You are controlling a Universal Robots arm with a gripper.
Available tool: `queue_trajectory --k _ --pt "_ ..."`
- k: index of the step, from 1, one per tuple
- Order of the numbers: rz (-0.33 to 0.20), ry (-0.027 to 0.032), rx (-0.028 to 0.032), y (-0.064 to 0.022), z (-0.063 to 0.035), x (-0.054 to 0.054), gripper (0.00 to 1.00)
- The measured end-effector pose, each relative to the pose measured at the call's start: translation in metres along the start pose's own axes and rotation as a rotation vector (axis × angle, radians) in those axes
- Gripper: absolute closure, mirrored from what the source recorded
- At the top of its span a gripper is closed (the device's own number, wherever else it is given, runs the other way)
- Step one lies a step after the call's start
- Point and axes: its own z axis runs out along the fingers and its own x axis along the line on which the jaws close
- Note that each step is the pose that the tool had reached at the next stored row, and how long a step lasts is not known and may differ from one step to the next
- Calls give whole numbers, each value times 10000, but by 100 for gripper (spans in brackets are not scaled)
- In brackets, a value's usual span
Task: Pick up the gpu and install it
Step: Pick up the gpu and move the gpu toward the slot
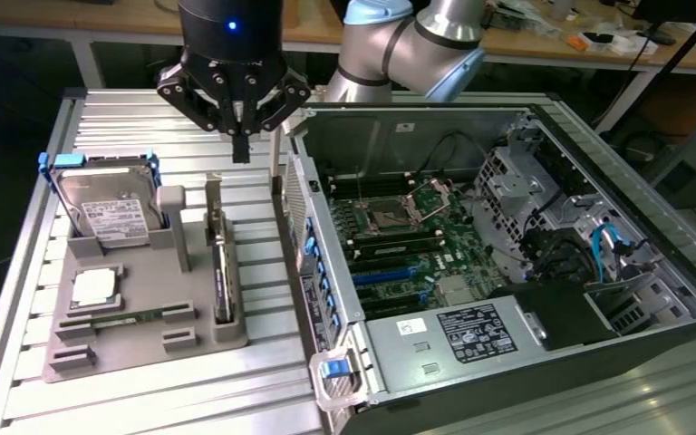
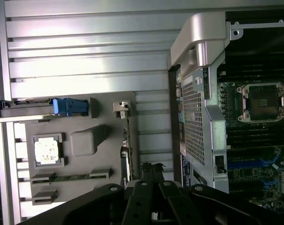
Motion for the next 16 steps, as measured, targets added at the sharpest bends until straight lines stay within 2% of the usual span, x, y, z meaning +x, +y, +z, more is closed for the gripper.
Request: queue_trajectory --k 4,8,10,12,16 --pt "0 -1 -1 0 0 0 89" --pt "0 0 0 0 0 0 65" --pt "0 0 0 0 0 0 65" --pt "0 0 0 0 0 0 52" --pt "-2 -1 -1 -1 16 2 52"
